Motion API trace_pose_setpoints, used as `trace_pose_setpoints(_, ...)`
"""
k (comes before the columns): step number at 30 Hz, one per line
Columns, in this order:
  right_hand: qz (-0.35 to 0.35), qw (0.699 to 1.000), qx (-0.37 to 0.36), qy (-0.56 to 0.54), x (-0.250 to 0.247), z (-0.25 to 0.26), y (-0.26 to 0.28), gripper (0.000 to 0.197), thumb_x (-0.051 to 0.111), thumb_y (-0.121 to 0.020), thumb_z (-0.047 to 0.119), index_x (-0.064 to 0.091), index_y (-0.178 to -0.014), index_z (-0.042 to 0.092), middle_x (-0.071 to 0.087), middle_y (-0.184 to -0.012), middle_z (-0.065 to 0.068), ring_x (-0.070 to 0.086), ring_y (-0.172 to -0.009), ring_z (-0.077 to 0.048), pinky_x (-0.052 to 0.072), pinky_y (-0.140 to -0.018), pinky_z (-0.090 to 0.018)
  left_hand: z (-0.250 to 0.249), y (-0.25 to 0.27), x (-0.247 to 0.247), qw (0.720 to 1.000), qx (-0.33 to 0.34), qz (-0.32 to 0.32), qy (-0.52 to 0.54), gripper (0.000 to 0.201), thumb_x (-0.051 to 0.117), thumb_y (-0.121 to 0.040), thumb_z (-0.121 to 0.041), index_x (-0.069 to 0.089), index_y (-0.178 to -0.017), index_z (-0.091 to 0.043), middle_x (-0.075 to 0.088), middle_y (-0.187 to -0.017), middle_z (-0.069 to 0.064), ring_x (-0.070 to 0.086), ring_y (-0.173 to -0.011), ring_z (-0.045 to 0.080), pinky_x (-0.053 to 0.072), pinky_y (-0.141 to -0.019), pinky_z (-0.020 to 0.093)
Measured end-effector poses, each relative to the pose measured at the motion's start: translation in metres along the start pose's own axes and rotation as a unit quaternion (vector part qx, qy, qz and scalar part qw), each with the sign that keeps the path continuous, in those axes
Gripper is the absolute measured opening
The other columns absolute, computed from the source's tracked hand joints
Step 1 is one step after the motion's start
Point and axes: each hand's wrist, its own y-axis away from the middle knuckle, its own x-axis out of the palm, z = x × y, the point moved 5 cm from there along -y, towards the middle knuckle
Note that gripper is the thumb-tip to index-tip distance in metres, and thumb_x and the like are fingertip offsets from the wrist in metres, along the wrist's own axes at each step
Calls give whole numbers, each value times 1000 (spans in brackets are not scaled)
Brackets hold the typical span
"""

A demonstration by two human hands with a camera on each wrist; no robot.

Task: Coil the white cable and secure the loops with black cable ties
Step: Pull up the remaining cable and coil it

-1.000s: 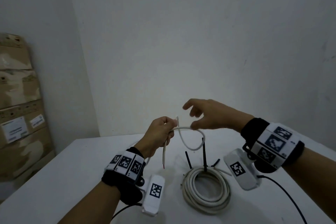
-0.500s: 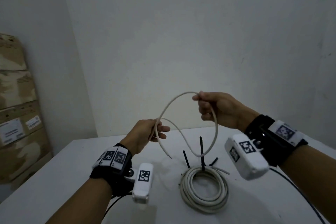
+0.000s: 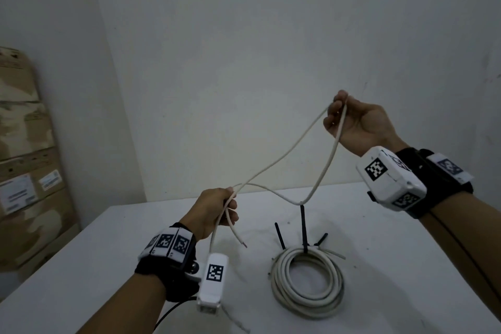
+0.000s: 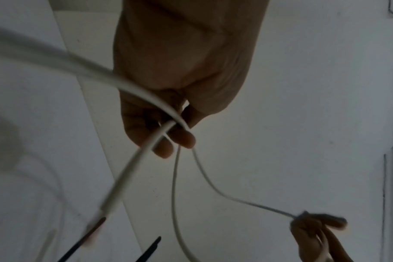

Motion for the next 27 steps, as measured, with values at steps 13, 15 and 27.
trace_pose_setpoints(13, -50, 901, 183, 391, -17, -131, 33, 5, 63, -87, 8, 62, -84, 12, 59, -74, 0, 57, -68, -14, 52, -65, -28, -1, 8, 30, 988, 93, -6, -122, 17, 62, -91, -20, 71, -94, -5, 66, -86, -2, 58, -80, 11, 43, -63, 20)
trace_pose_setpoints(15, -68, 894, 149, 417, -15, -134, 30, 2, 67, -85, 11, 65, -85, 11, 62, -72, 1, 55, -66, -13, 45, -64, -24, -1, 11, 31, 990, 82, 24, -115, 19, 55, -94, -17, 70, -92, -5, 68, -83, 4, 60, -72, 16, 44, -62, 22)
trace_pose_setpoints(27, -172, 942, 34, 285, -16, -91, -3, 12, 63, -87, 7, 59, -77, 11, 65, -54, 1, 64, -56, -12, 53, -55, -20, 2, 26, 26, 985, 28, 164, 38, 32, 37, -101, -21, 55, -82, -3, 53, -52, 7, 46, -43, 20, 41, -47, 26)
